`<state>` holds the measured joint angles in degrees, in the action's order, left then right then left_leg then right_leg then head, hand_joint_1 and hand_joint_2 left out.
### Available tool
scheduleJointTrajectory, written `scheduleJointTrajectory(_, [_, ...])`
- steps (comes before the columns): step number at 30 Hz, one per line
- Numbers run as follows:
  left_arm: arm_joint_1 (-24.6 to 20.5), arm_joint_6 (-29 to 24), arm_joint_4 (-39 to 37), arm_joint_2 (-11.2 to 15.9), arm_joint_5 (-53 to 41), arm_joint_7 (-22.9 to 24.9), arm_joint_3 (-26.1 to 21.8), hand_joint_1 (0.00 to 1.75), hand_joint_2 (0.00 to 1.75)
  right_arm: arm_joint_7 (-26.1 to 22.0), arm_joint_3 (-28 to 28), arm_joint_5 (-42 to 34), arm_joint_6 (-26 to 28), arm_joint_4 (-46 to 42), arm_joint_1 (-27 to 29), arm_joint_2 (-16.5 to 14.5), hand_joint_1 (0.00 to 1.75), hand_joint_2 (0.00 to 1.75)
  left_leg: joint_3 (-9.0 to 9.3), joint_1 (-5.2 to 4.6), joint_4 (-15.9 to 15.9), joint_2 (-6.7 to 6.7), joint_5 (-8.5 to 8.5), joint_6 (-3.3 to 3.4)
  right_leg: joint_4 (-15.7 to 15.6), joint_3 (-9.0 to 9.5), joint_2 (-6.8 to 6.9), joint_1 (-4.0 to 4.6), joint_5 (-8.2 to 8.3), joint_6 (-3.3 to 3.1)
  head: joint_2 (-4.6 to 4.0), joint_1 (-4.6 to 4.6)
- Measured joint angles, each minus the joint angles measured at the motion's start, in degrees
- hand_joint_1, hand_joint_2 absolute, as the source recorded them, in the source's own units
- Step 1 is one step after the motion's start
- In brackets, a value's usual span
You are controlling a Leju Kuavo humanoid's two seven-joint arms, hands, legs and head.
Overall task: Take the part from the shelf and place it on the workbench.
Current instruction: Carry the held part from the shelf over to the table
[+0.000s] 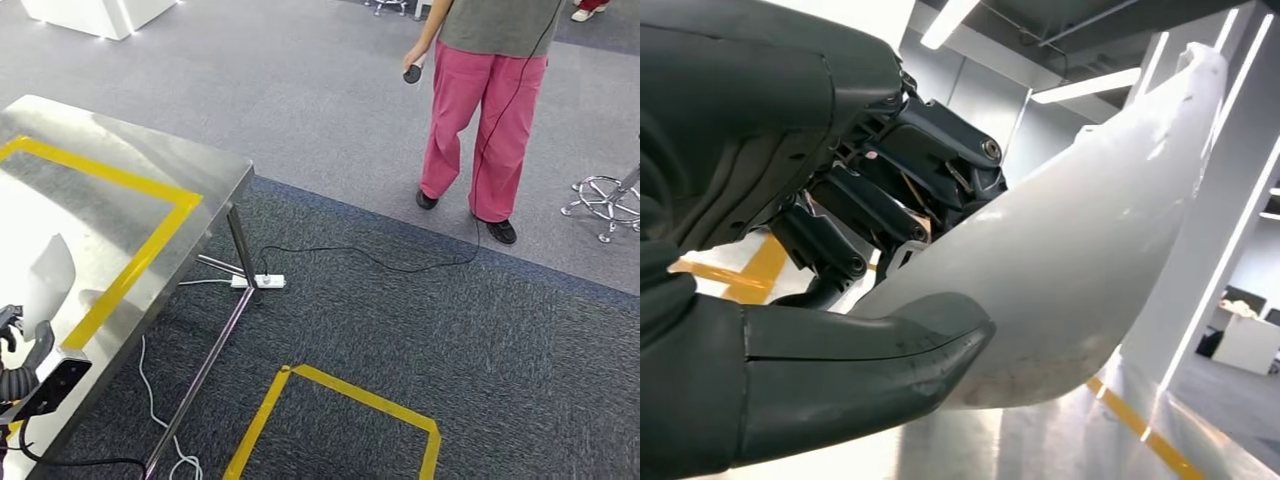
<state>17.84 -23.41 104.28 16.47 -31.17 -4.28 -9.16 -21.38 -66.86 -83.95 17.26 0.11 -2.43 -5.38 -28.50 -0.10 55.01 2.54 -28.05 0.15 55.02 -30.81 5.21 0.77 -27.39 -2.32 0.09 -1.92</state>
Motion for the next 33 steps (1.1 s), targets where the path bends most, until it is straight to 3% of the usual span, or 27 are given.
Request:
scheduleJointTrajectory(4, [0.0,0.0,0.0,0.0,0.0,0.0,0.0,1.75,1.75,-0.1,0.0,-0.1,-0.3,0.0,0.1,0.0,0.00,0.00,-0.38,-0.43,0.1,0.23,0.25,0.47,-0.1,0.12,-0.48,-0.38,1.08,1.70,0.00,0.03])
scheduleJointTrajectory(13, [0.0,0.0,0.0,0.0,0.1,0.0,-0.3,1.75,1.75,-0.1,0.0,-0.3,-0.7,0.0,0.3,0.0,0.00,0.00,-0.89,-0.64,0.2,0.33,0.49,0.77,-0.2,-0.29,-0.61,-0.60,1.44,2.93,0.00,0.00])
scheduleJointTrajectory(33, [-0.2,1.2,0.0,0.0,1.6,-0.3,-1.1,1.75,1.75,0.1,0.0,-1.2,-1.4,0.0,0.3,0.0,0.00,0.00,-1.32,-0.45,0.2,0.33,0.96,0.30,0.2,-0.93,-0.69,-0.44,1.54,3.08,0.00,-0.01])
